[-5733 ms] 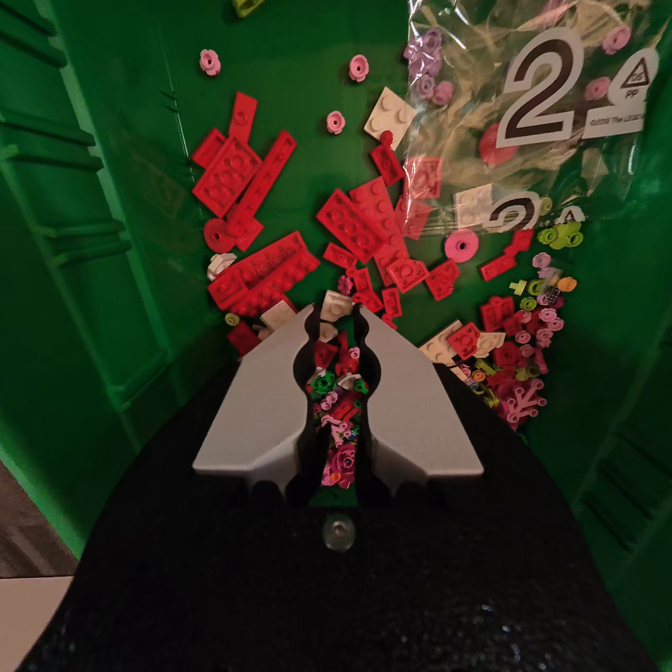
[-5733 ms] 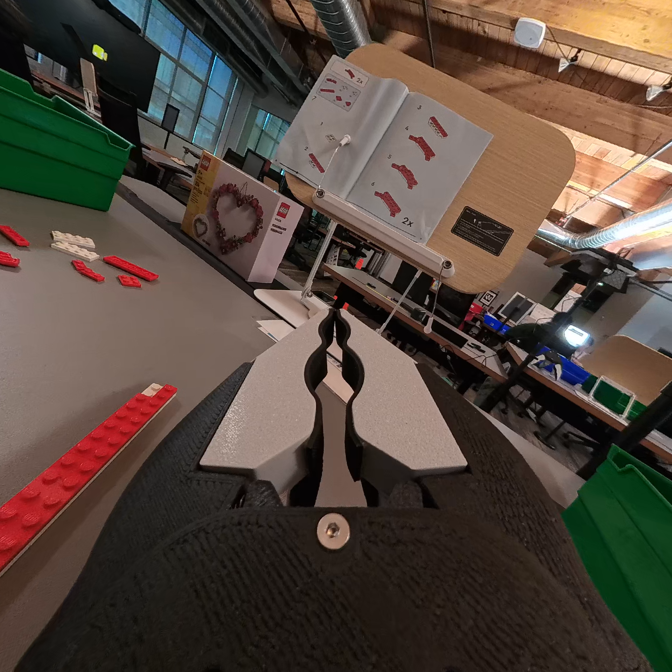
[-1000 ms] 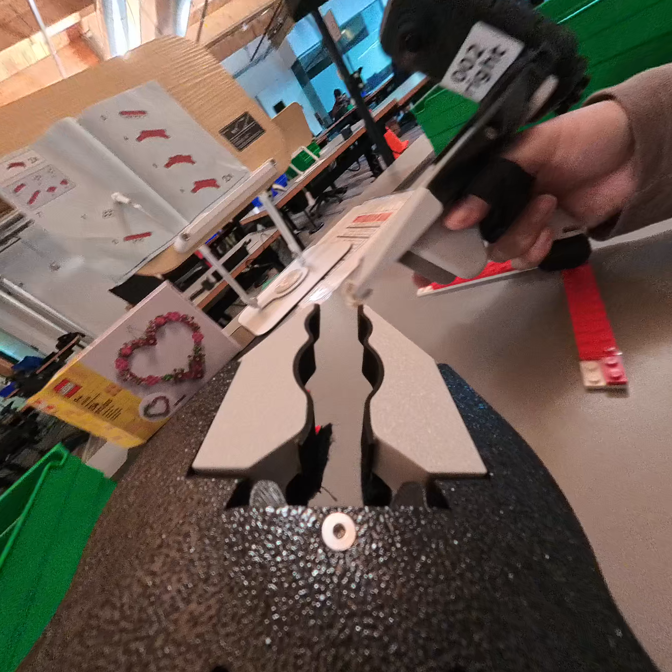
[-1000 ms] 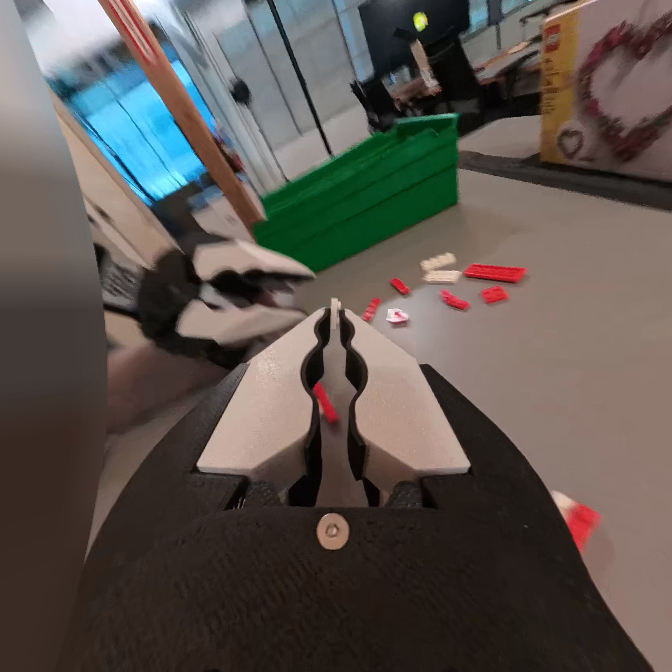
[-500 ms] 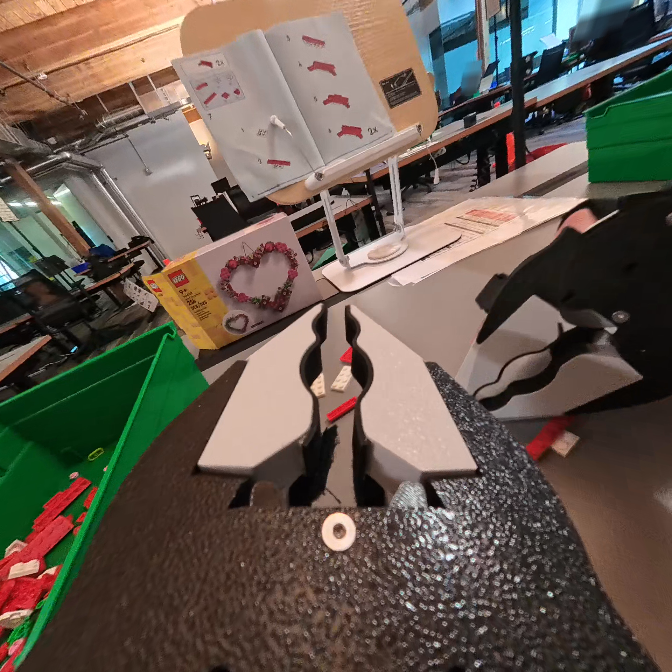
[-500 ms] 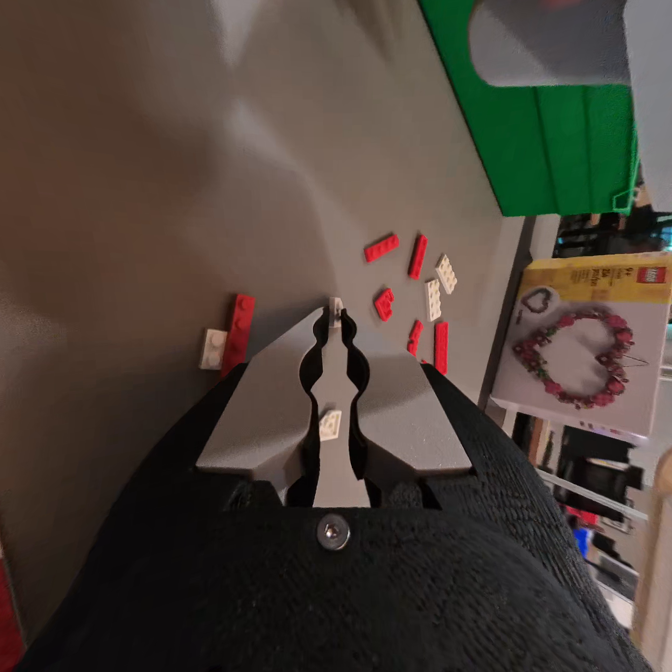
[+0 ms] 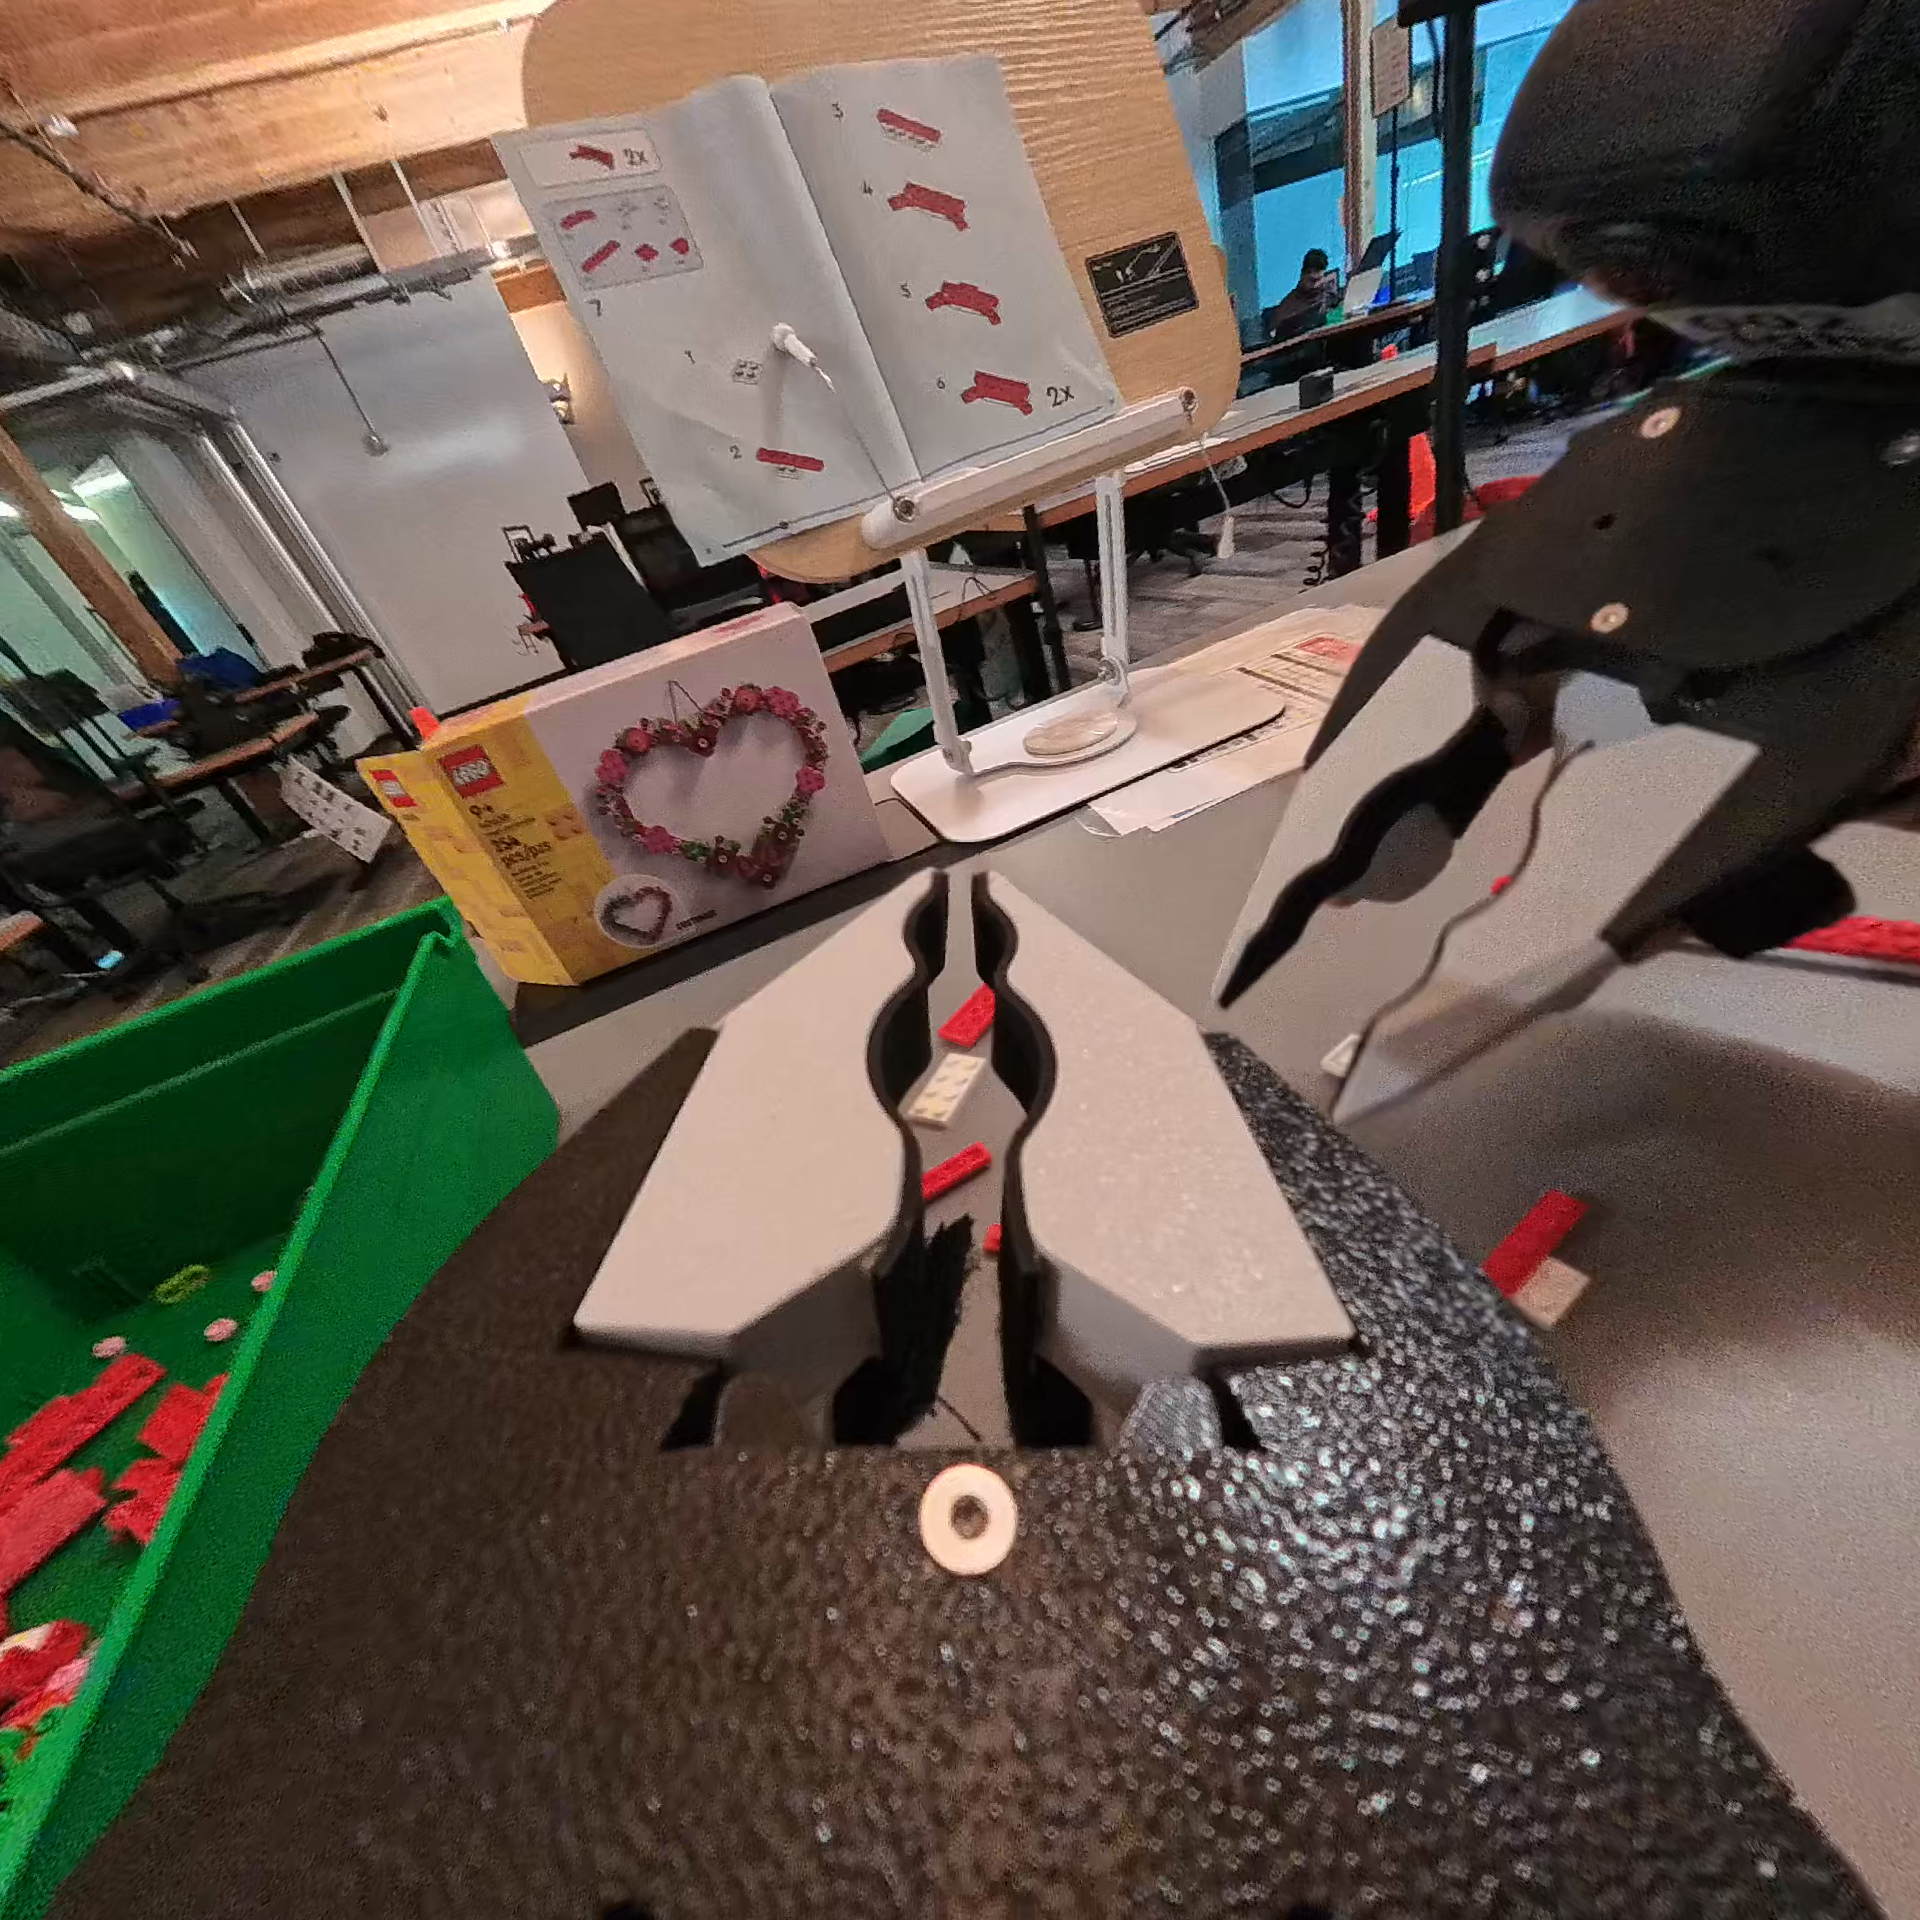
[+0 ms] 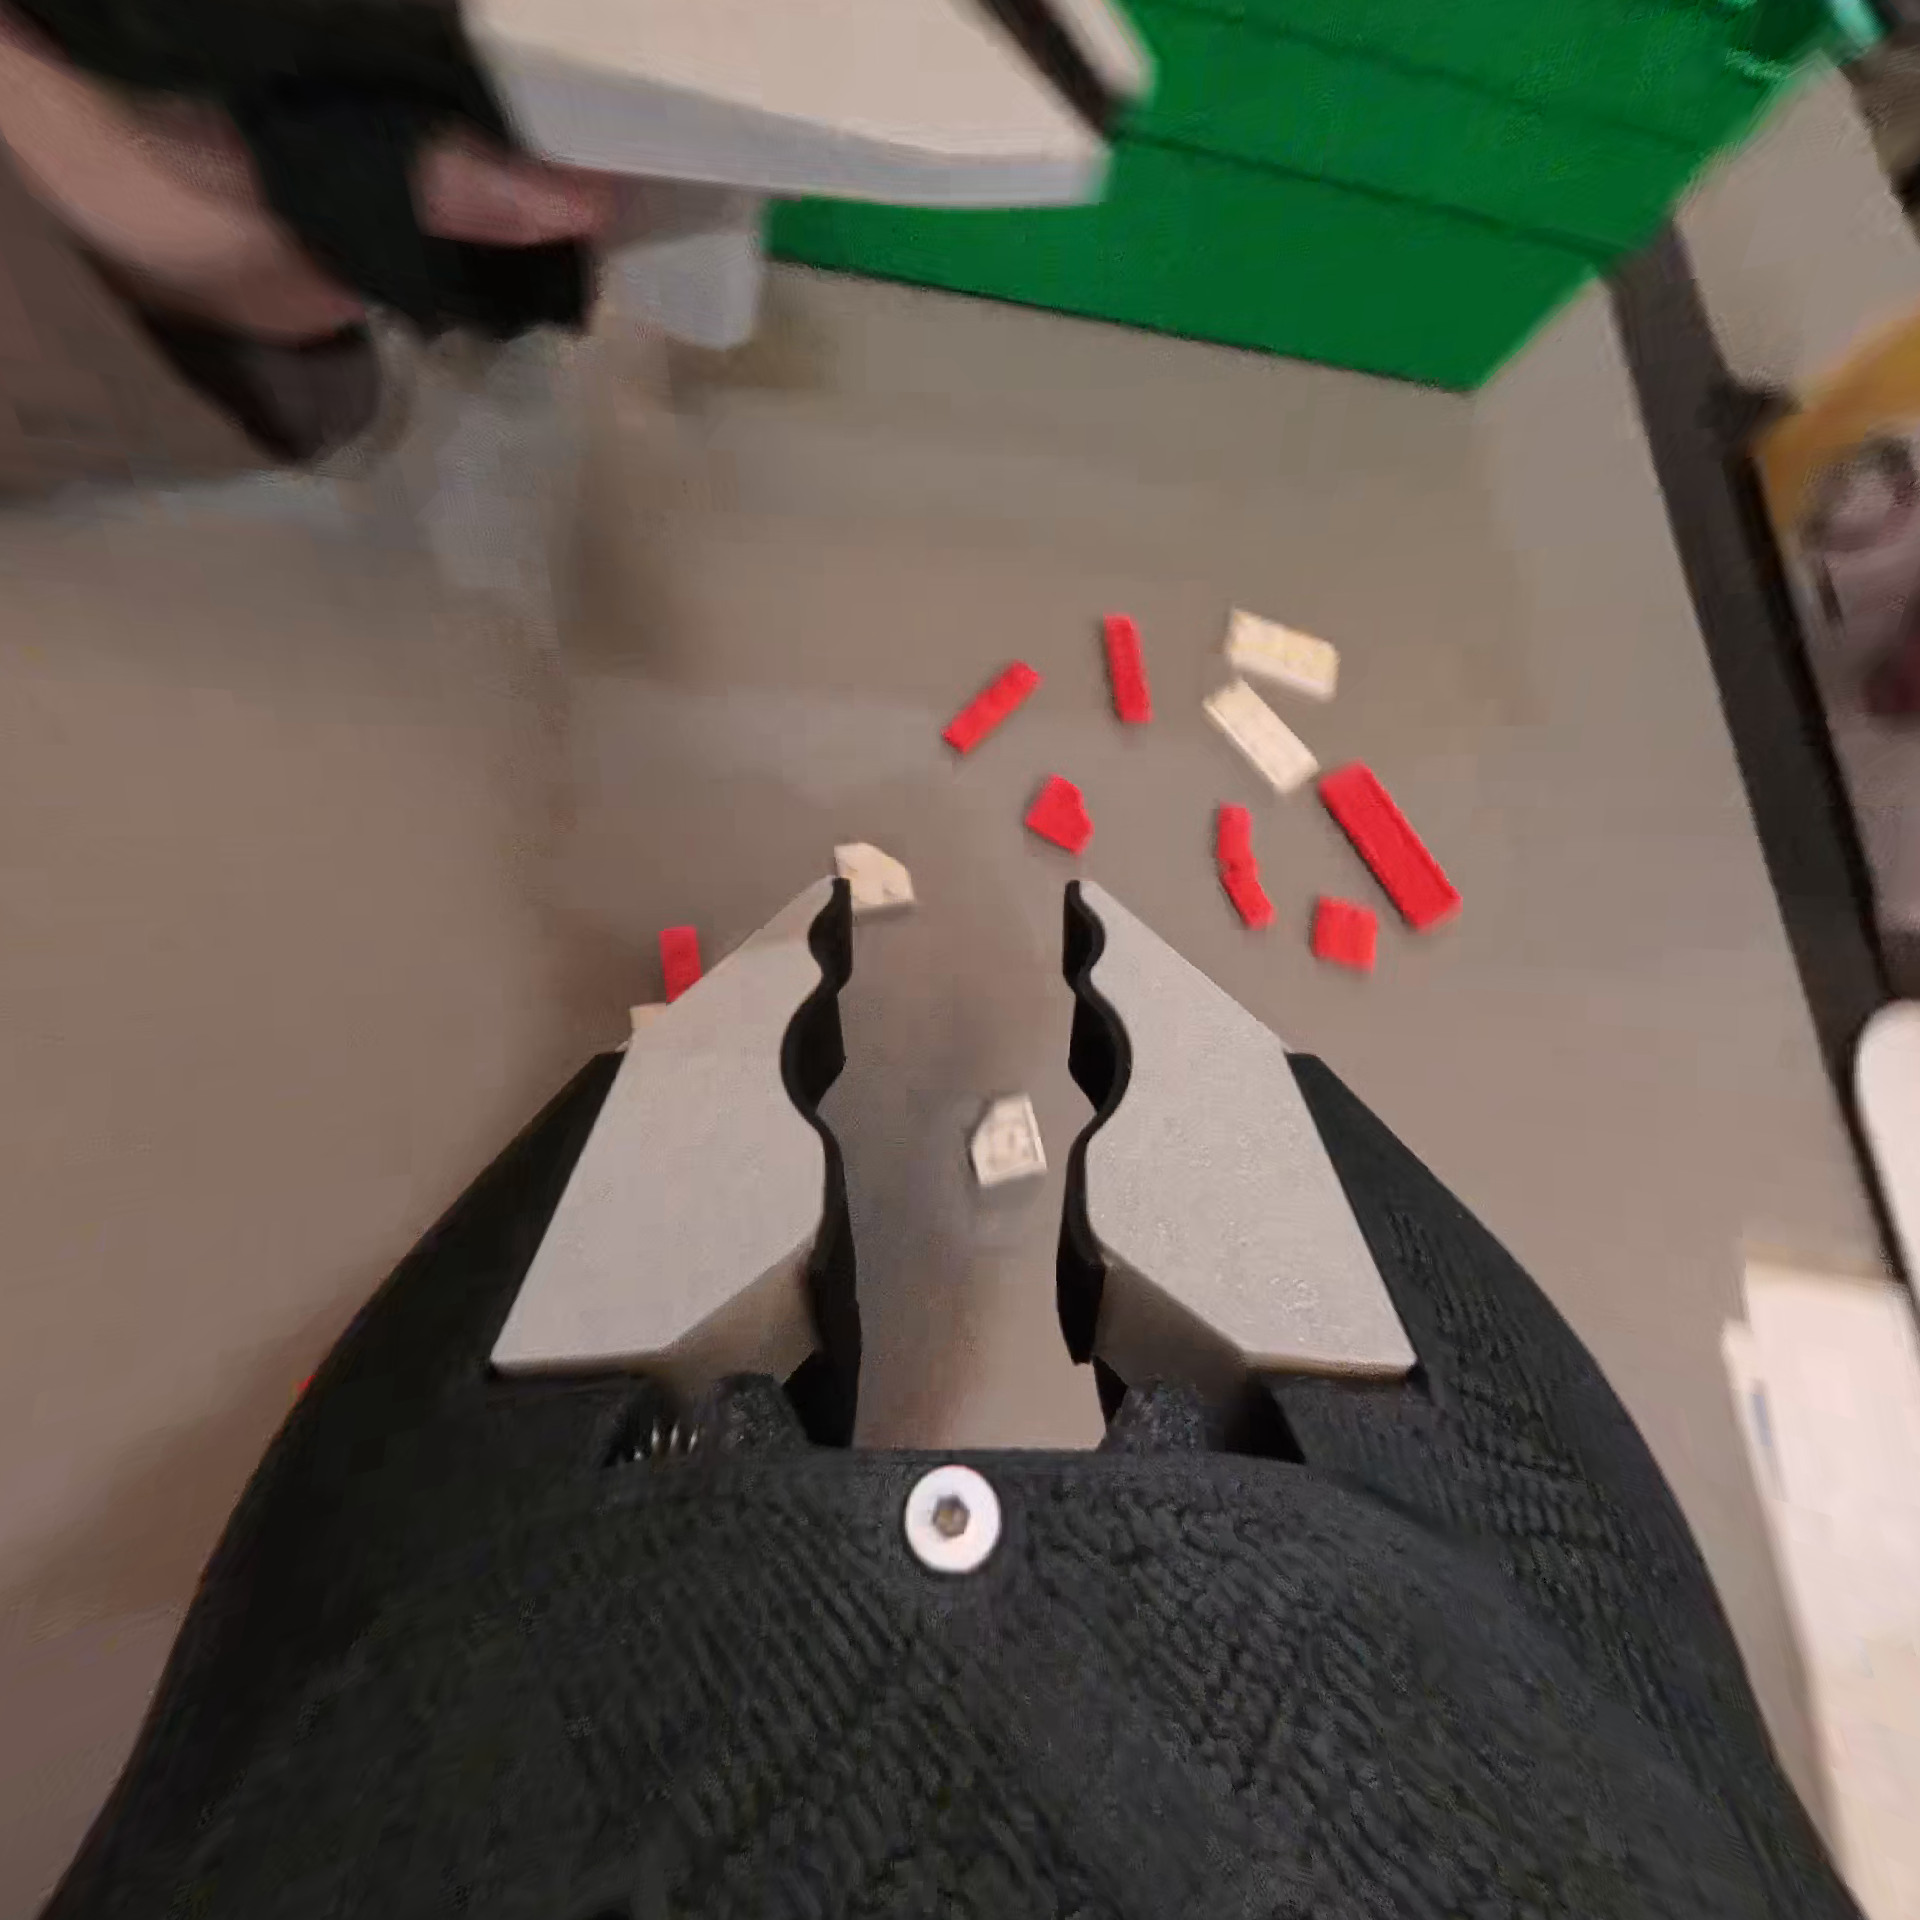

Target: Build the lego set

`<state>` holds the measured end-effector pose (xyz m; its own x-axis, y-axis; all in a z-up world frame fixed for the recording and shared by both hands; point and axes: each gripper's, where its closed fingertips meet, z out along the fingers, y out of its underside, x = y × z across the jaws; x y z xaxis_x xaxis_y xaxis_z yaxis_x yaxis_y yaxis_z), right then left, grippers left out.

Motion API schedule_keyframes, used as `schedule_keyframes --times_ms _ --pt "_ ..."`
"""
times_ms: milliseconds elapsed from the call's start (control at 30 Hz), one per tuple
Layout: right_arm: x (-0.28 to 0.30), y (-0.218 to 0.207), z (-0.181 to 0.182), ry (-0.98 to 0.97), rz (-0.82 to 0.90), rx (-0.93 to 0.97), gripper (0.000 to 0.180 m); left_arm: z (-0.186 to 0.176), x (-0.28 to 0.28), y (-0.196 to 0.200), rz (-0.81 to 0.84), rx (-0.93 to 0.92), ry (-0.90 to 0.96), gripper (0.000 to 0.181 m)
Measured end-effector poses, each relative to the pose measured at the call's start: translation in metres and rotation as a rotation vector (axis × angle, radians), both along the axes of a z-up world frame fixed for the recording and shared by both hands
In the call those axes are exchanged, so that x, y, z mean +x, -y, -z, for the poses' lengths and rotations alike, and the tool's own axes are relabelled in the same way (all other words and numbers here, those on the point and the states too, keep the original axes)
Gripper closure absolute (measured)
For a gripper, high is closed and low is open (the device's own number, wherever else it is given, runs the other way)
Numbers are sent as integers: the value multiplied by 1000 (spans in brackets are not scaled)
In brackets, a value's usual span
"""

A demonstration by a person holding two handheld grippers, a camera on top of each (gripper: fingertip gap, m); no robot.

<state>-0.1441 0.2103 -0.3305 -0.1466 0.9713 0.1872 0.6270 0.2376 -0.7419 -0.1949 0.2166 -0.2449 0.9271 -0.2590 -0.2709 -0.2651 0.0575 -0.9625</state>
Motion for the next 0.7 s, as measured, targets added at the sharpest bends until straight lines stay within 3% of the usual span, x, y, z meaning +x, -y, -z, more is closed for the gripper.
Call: schedule_keyframes --times_ms 167,500,567,700 --pt "44 -28 19 18 232 -92 146 7 8 -2 27 -41 9 178" --pt "48 -26 39 64 238 -151 154 20 22 -3 94 -109 16 179" --pt "46 -25 40 66 231 -142 164 24 28 -2 128 -137 43 179" --pt "43 -24 34 39 191 -42 165 38 47 2 251 -269 156 178"
